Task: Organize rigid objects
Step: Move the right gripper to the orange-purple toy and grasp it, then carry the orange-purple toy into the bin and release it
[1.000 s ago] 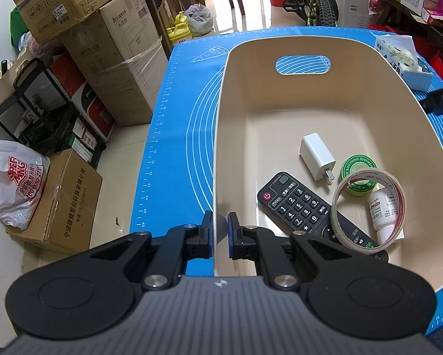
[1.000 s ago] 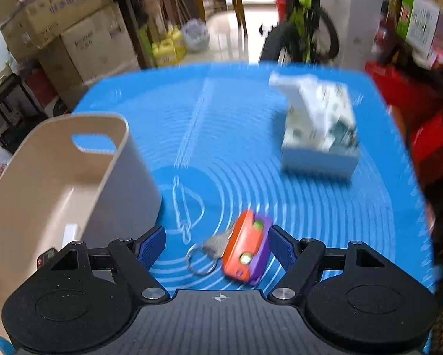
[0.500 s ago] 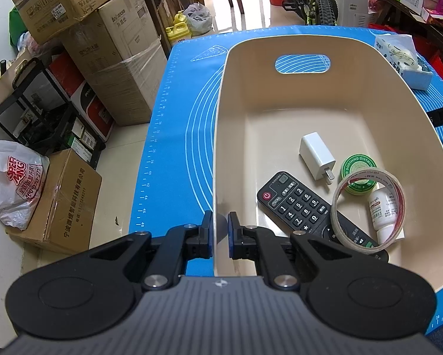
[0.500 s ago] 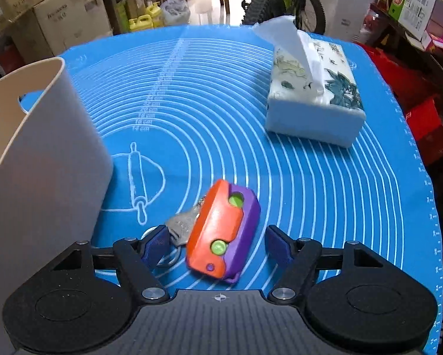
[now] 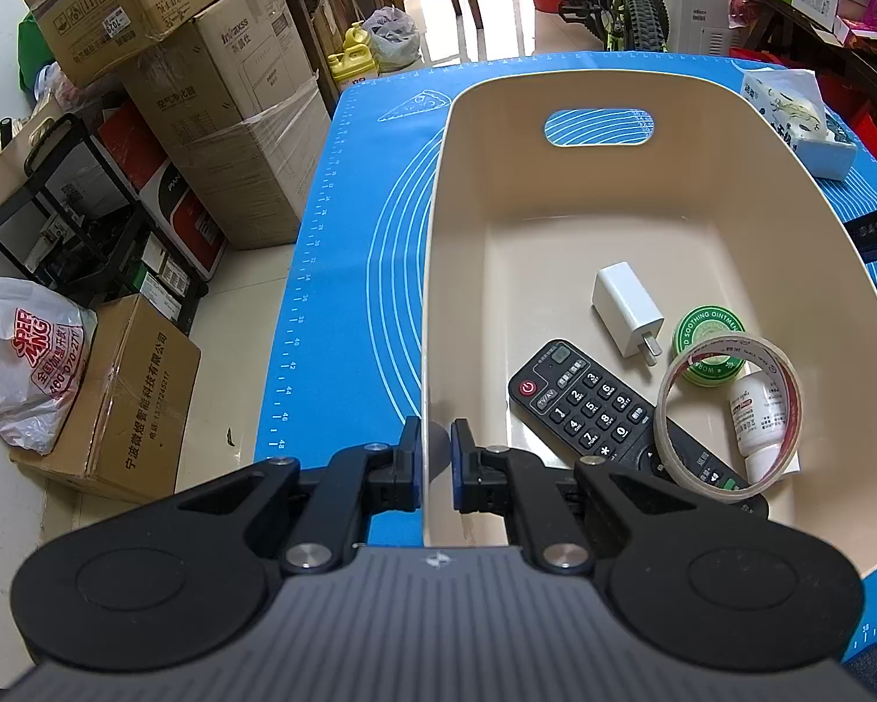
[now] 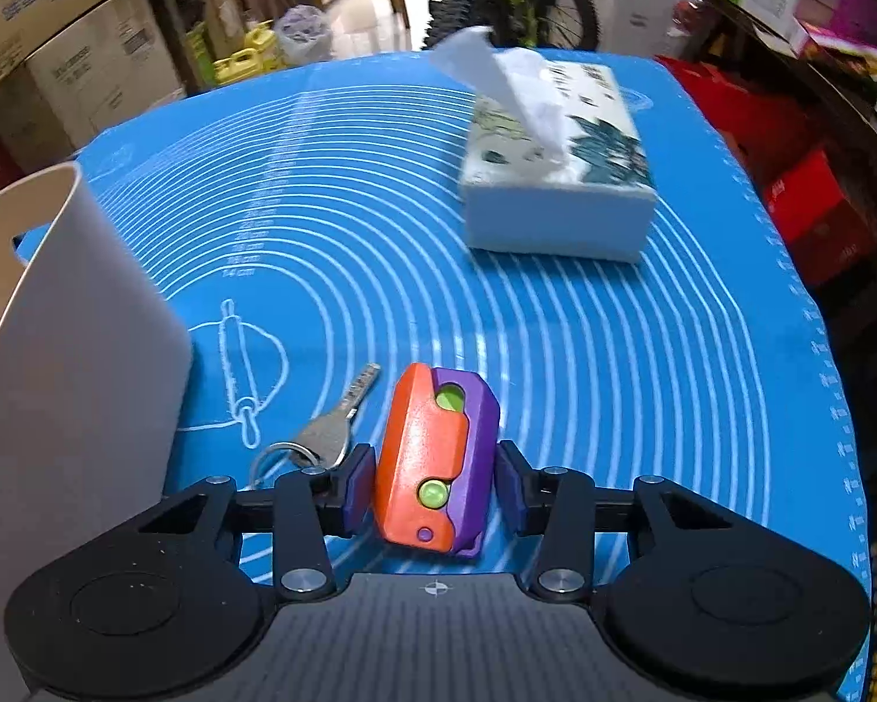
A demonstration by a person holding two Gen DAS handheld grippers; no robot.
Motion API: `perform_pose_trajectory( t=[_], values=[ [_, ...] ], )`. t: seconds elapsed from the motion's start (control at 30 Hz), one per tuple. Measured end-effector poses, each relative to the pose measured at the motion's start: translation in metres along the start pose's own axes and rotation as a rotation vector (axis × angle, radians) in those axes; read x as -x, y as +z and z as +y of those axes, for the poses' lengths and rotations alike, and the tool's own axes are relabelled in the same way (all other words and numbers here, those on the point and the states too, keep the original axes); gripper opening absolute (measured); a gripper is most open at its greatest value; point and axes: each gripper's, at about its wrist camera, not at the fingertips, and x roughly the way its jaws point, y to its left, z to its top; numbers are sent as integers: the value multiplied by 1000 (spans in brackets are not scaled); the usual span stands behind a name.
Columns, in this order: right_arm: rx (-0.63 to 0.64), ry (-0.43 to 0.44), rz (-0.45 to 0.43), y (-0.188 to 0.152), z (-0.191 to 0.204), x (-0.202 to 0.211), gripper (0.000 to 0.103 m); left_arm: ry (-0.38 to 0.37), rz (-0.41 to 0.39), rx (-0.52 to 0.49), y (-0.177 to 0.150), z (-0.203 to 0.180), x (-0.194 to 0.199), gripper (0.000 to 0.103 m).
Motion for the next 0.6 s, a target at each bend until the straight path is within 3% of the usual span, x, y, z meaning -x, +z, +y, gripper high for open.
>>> perform_pose_trajectory(
  t=[0.37, 0.6],
  values=[
    [-14, 31, -87, 15, -1, 43, 49, -4, 6, 0, 1, 2, 1, 11],
    [72, 113, -236, 25, 34, 94, 49, -4, 4, 8, 0, 3, 1, 10]
  ],
)
